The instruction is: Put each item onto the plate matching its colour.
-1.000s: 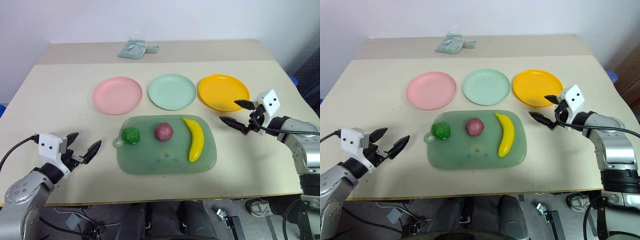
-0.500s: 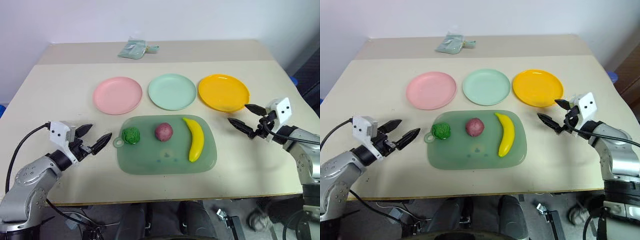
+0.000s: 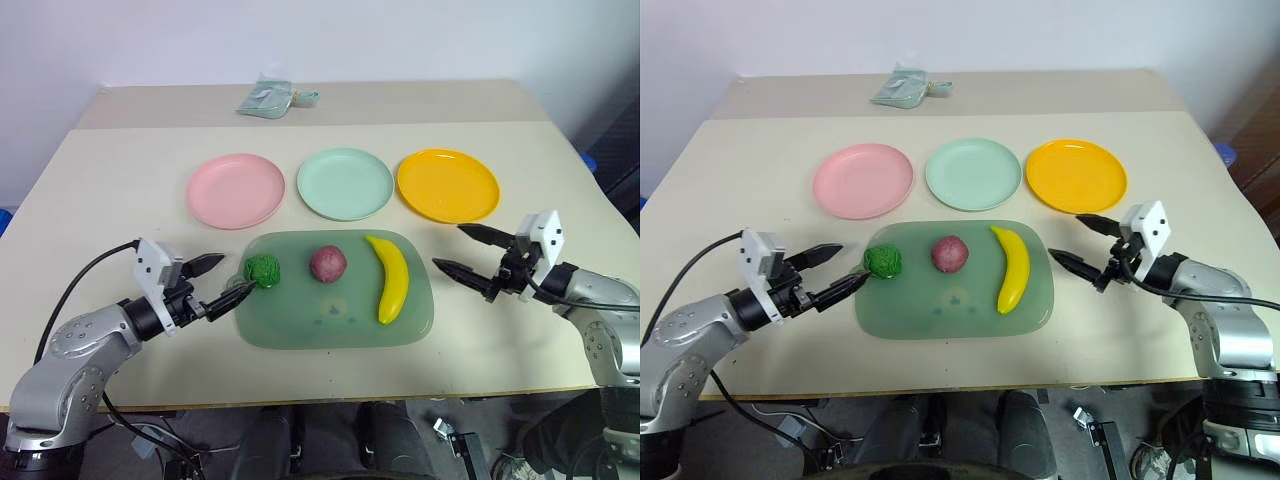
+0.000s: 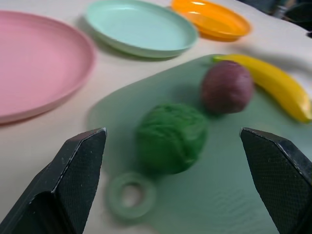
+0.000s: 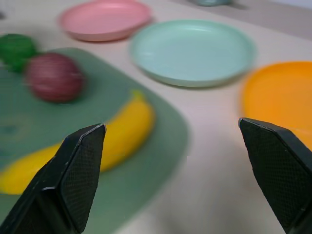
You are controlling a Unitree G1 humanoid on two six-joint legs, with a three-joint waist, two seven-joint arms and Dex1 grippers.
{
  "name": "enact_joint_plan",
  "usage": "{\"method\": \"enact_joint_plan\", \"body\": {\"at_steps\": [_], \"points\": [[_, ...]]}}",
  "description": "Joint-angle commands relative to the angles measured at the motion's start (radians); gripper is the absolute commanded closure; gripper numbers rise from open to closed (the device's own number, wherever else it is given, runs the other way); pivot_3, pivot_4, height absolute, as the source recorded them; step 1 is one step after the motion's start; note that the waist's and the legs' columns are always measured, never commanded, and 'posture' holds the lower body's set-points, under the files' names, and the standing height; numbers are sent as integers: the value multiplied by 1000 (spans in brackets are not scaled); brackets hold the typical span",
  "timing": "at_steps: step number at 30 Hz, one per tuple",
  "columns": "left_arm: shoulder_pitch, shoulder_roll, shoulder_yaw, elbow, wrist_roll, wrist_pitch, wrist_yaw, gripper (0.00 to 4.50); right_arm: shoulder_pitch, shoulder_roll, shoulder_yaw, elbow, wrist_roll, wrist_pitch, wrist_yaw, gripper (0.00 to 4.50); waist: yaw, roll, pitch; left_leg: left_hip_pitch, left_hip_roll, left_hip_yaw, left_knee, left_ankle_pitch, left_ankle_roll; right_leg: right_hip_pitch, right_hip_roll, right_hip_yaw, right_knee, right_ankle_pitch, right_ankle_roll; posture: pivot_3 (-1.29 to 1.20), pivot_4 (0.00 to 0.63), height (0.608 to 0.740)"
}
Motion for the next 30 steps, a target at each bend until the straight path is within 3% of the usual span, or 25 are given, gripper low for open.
{"method": "enact_joint_plan", "body": {"at_steps": [1,10,16,22,30], "points": [[-37,7,-61,-2,61,-38,-2,0,3,26,24,-104,36,19,-11,36,1,0,0,0,0,0,0,0,0,0,0,0,0,0,0,0,150,740],[-144,-14,-201,132,249,-138,34,0,25,62,176,-338,35,111,-73,36,18,0,0,0,0,0,1,0,0,0,0,0,0,0,0,0,150,740],[-194,-43,-224,191,270,-177,16,0,14,90,213,-384,41,146,-123,36,17,-1,0,0,-1,0,1,0,0,0,0,0,0,0,0,0,150,740],[-183,-56,-225,180,270,-177,3,2700,39,93,211,-388,45,134,-125,0,17,-1,0,0,0,0,1,0,0,0,0,0,0,0,0,0,150,740],[-207,-110,-218,183,268,-168,41,2700,58,103,219,-378,31,104,-124,0,17,-1,0,0,-1,0,1,0,0,0,1,-1,1,0,0,0,150,740]]}}
